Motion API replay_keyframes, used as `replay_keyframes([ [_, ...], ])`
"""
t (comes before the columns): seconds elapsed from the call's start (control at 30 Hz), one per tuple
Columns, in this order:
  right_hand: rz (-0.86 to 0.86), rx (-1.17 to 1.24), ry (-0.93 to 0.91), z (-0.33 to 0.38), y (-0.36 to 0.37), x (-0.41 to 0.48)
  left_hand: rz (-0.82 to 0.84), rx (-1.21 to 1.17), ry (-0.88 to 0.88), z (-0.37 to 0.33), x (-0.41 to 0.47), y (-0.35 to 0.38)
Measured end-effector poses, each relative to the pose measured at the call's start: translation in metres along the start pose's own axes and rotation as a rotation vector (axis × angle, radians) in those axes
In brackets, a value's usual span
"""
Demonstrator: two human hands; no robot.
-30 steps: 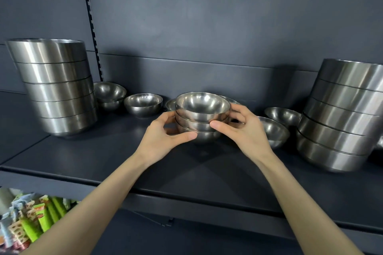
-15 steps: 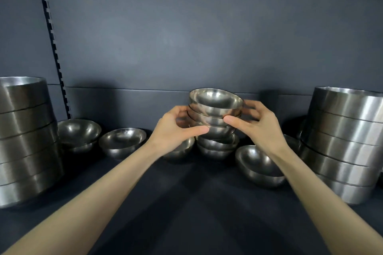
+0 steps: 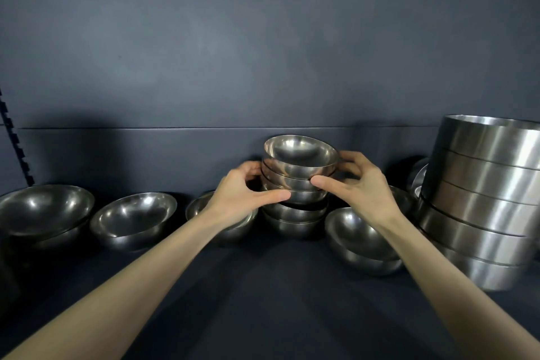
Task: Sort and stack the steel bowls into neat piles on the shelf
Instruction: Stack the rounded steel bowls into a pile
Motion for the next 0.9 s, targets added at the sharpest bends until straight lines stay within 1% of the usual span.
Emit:
replay_keyframes([
  [0.37,0.045,-0.011,0.029,-0.013,-0.001,0.000,0.061,0.063,-0.048,0.003,-0.007,0.006],
  [0.5,0.057,-0.036,0.020,-0.012,0.002,-0.002,0.087,0.049,-0.056,0.002,-0.009,0.006],
  [0.9,0.037,-0.099,0.007,-0.009,0.002,-0.003,0.083,-0.052,-0.073,0.006,-0.009,0.006],
])
Point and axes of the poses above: each hand's wrist, its own x-axis towards the middle knuckle, its own y-axis out of the palm, z = x × y, the point moved 6 cm from there along x, towards the middle knuckle, and after that the axes turned 14 degrees about y, right-handed, at the moved point
